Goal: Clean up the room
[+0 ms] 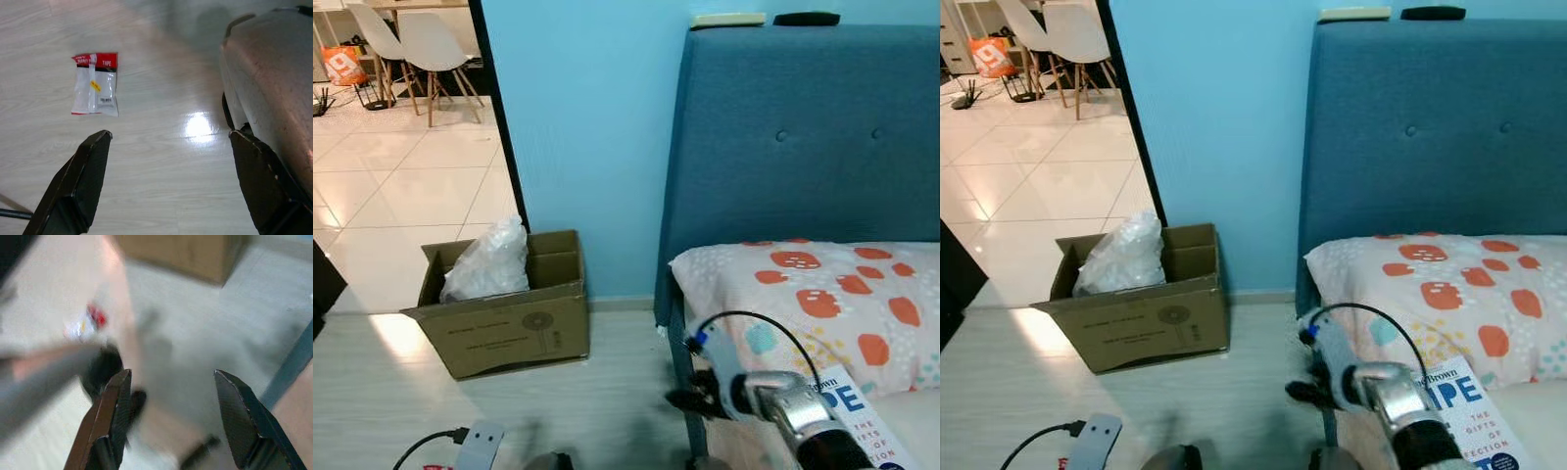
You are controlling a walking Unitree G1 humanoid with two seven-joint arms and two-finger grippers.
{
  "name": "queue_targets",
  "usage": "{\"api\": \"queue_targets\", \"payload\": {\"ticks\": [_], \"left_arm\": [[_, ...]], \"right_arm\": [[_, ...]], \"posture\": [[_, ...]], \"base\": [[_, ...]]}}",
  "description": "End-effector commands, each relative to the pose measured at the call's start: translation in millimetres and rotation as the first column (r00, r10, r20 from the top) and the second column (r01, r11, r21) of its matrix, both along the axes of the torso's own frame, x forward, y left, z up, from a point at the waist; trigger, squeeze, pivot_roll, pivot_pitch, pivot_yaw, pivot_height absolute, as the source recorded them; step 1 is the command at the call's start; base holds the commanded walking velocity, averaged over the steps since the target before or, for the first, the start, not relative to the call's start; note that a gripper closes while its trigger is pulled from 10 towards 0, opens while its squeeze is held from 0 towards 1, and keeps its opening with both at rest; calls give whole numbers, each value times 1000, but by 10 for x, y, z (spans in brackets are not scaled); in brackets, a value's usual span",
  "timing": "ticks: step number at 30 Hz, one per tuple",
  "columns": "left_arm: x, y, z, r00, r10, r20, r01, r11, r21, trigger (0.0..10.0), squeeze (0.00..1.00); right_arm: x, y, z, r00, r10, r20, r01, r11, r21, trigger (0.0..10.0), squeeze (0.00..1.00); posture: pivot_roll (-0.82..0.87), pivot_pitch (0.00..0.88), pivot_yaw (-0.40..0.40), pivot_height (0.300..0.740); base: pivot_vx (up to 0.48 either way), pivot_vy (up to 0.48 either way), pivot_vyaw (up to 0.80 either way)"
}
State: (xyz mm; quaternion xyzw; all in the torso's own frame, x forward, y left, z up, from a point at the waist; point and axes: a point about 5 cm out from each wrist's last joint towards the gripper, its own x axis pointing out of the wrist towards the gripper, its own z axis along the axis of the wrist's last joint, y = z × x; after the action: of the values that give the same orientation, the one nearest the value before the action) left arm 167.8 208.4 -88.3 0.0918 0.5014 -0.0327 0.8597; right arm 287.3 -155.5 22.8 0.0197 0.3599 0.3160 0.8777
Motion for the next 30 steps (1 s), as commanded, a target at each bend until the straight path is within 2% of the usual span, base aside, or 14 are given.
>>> {"api": "queue_targets", "payload": {"ticks": [1,2,5,6,7,8,10,12,14,19,20,21,26,30], "left_arm": [[-5,-86,-16,1000,-14,-9,14,999,-35,10000,0],[73,-120,12,1000,5,18,-4,999,-42,10000,0],[161,-153,48,999,25,44,-22,998,-51,10000,0],[244,-195,83,997,27,68,-23,998,-57,10000,0],[244,-195,83,997,27,68,-23,998,-57,10000,0],[302,-233,107,996,24,84,-19,998,-60,10000,0],[313,-240,112,996,23,88,-18,998,-61,10000,0],[357,-275,131,995,19,97,-13,998,-66,10000,0],[423,-328,162,993,19,113,-10,997,-80,10000,0],[459,-360,179,992,16,121,-6,996,-86,10000,0],[494,-387,197,991,20,131,-8,995,-97,10000,0],[518,-389,211,989,39,139,-24,994,-109,10000,0],[553,-378,233,986,72,151,-53,990,-128,10000,0],[583,-357,254,983,98,158,-74,986,-151,10000,0]], "right_arm": [[20,-4,-35,997,-82,2,82,996,30,10000,0],[12,58,-157,981,-195,-6,196,980,27,10000,0],[-44,53,-288,959,-282,-24,282,959,-14,10000,0],[-152,12,-441,930,-363,-52,359,930,-73,10000,0],[-152,12,-441,930,-363,-52,359,930,-73,10000,0],[-272,-36,-566,917,-394,-64,382,912,-150,10000,0],[-296,-46,-588,916,-397,-64,382,909,-166,10000,0],[-413,-119,-690,926,-376,-42,349,891,-290,10000,0],[-610,-211,-828,906,-416,-76,367,862,-349,10000,0],[-721,-268,-897,866,-487,-114,428,840,-333,10000,0],[-829,-281,-965,814,-561,-150,505,812,-294,10000,0],[-876,-277,-992,795,-583,-165,529,801,-281,10000,0],[-908,-271,-1010,777,-605,-173,555,788,-267,10000,0],[-869,-261,-989,796,-587,-150,542,800,-257,10000,0]], "posture": [[14,0,-24,631],[21,0,-23,641],[22,0,-18,651],[24,0,-17,661],[24,0,-17,661],[24,0,-17,671],[24,0,-17,676],[26,0,-16,686],[17,0,-9,696],[15,0,-4,706],[19,0,-4,716],[22,0,-5,721],[32,0,-10,736],[35,0,-13,740]], "base": [[0,0,0],[0,0,0],[0,0,0],[0,0,0],[0,0,0],[0,0,0],[0,0,0],[0,0,0],[0,0,0],[0,0,0],[0,0,0],[0,0,0],[0,0,0],[0,0,0]]}}
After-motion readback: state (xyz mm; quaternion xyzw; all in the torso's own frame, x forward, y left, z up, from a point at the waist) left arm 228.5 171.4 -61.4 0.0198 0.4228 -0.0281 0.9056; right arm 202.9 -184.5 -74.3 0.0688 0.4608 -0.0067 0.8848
